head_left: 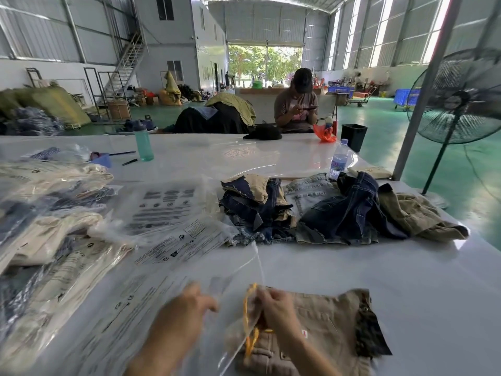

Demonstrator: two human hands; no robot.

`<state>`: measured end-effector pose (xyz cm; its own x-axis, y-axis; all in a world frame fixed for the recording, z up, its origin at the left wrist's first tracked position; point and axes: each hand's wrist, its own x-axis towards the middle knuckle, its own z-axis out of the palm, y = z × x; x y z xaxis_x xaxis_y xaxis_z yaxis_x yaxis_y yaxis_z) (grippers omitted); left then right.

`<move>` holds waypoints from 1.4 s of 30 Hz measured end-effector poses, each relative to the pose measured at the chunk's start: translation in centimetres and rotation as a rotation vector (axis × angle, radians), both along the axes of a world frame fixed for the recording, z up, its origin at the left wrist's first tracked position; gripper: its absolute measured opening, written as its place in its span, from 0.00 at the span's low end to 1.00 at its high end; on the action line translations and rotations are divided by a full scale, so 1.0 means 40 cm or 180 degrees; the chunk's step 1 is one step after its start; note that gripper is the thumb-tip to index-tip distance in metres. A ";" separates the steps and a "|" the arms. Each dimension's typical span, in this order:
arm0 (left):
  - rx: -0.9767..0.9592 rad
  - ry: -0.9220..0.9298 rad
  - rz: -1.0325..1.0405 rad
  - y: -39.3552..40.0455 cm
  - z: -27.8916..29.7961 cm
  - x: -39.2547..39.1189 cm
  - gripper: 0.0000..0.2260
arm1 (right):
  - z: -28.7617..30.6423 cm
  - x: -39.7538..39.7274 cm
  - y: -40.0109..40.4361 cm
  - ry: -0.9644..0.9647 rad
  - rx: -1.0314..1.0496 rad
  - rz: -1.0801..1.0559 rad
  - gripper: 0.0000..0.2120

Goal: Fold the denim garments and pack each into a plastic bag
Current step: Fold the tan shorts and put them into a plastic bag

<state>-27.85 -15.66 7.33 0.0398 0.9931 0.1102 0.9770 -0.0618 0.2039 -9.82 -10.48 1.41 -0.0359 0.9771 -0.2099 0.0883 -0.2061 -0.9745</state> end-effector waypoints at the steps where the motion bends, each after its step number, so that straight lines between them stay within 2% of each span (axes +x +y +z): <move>1: 0.0031 0.0279 0.0380 0.003 0.017 -0.030 0.18 | 0.001 0.028 0.016 0.0024 -0.0035 -0.0163 0.17; 3: 0.0271 0.0406 0.1064 0.004 0.046 -0.100 0.20 | -0.004 0.091 0.046 -0.0588 -0.0058 0.0329 0.14; 5: 0.0457 0.0347 0.1418 -0.002 0.053 -0.134 0.18 | -0.012 0.149 0.086 -0.1476 0.0149 0.0914 0.14; 7: 0.0459 0.0460 0.1378 -0.002 0.048 -0.108 0.11 | -0.017 0.211 0.150 -0.2826 0.0815 0.0759 0.12; 9: 0.0461 0.0571 0.1014 0.002 0.033 -0.040 0.05 | -0.033 0.271 0.208 -0.3975 0.0922 0.0972 0.25; 10: 0.0277 0.0542 0.0834 0.013 0.012 0.002 0.05 | -0.041 0.289 0.226 -0.4207 0.0684 0.1337 0.31; 12: -0.0347 0.0312 0.0634 0.044 -0.052 0.090 0.18 | -0.054 0.294 0.245 -0.4184 0.0270 0.1872 0.34; 14: -0.1021 0.0178 0.0557 0.075 -0.107 0.165 0.33 | -0.067 0.280 0.257 -0.4060 0.0299 0.1968 0.33; 15: -0.1163 0.0172 0.0536 0.086 -0.134 0.189 0.36 | -0.067 0.273 0.258 -0.3996 0.0286 0.1994 0.33; 19: -0.1364 -0.0116 0.0611 0.106 -0.211 0.199 0.33 | -0.075 0.271 0.256 -0.3894 0.0037 0.2181 0.37; 23: -0.1419 -0.0476 0.0808 0.116 -0.236 0.172 0.39 | -0.065 0.270 0.238 -0.3880 -0.0050 0.2370 0.29; 25: -0.1402 -0.0618 0.0909 0.112 -0.238 0.174 0.45 | -0.051 0.259 0.211 -0.3827 0.0460 0.2230 0.20; 26: -0.1353 -0.0630 0.0932 0.110 -0.241 0.177 0.46 | -0.045 0.250 0.189 -0.3880 0.0985 0.2106 0.15; 28: -0.1292 -0.0573 0.0978 0.109 -0.247 0.184 0.43 | -0.038 0.236 0.132 -0.4151 0.2477 0.1877 0.10; 30: -0.1256 -0.0520 0.1030 0.113 -0.252 0.184 0.35 | -0.053 0.233 0.062 -0.3973 0.3370 0.1677 0.09; 31: -0.1260 -0.0504 0.1055 0.115 -0.253 0.182 0.34 | -0.064 0.236 0.033 -0.3900 0.3378 0.1612 0.11; 32: -0.1267 -0.0508 0.1093 0.116 -0.254 0.180 0.34 | -0.068 0.249 0.013 -0.3970 0.3004 0.1691 0.15; 34: -0.1289 -0.0525 0.1176 0.112 -0.254 0.180 0.39 | -0.083 0.301 -0.015 -0.4414 0.1708 0.2196 0.24; 36: -0.1299 -0.0498 0.1152 0.106 -0.248 0.183 0.42 | -0.095 0.364 -0.029 -0.4626 0.1154 0.2678 0.30; 37: -0.1311 -0.0529 0.1069 0.106 -0.244 0.183 0.42 | -0.095 0.383 -0.041 -0.4654 0.1275 0.2780 0.30; 39: -0.1566 -0.0786 0.0680 0.111 -0.222 0.170 0.38 | -0.095 0.390 -0.057 -0.4854 0.1927 0.2643 0.27; 41: -0.2201 -0.1266 0.0315 0.113 -0.167 0.143 0.26 | -0.095 0.372 -0.059 -0.4800 0.2231 0.2393 0.22; 42: -0.2516 -0.1282 0.0229 0.109 -0.130 0.131 0.20 | -0.099 0.357 -0.061 -0.4640 0.2418 0.2299 0.21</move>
<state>-22.59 -11.32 2.12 0.0806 0.7833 -0.6164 0.8180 0.3014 0.4899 4.47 -12.93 -2.53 -0.6710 0.7412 -0.0178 0.7355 0.6685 0.1098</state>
